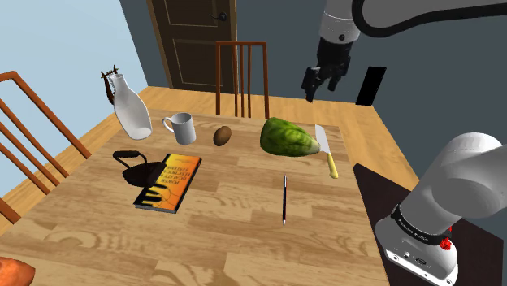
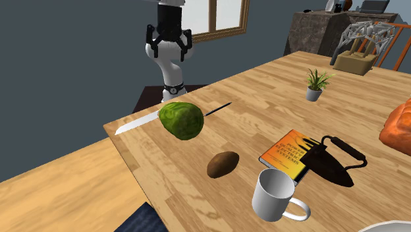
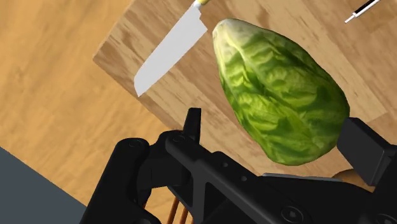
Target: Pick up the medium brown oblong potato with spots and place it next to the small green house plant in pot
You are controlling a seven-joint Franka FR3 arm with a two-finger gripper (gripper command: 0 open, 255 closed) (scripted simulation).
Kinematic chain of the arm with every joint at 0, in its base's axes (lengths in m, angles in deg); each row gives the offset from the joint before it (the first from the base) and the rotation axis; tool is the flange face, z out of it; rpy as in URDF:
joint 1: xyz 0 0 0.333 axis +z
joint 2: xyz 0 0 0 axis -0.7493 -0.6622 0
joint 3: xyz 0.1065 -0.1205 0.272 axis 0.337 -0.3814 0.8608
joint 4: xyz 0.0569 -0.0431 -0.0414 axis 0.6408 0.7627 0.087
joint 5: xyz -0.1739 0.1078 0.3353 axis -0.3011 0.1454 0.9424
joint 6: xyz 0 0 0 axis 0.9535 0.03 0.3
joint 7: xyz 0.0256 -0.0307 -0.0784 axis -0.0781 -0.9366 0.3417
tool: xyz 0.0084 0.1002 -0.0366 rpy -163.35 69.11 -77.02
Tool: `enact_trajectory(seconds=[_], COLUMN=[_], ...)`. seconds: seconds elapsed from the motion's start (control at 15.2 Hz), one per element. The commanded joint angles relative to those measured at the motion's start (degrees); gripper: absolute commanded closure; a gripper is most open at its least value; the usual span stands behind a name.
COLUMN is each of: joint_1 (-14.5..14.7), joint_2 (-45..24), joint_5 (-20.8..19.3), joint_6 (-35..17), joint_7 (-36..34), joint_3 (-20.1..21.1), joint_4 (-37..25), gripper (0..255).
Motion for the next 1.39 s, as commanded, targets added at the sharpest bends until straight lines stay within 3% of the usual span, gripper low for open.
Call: enact_trajectory(seconds=[0.0,0.59,0.99,1.32], joint_1=[-0.46,-3.48,-5.23,-3.83], joint_2=[-2.89,-19.66,-33.86,-46.56], joint_5=[0.65,-1.22,-8.53,-16.56], joint_6=[-3.58,-15.13,-19.37,-19.81], joint_7=[-4.9,-27.47,-44.16,-57.55], joint_3=[2.3,12.65,17.54,18.14], joint_4=[0.4,-5.22,-13.79,-23.74], gripper=[0,0,0,0])
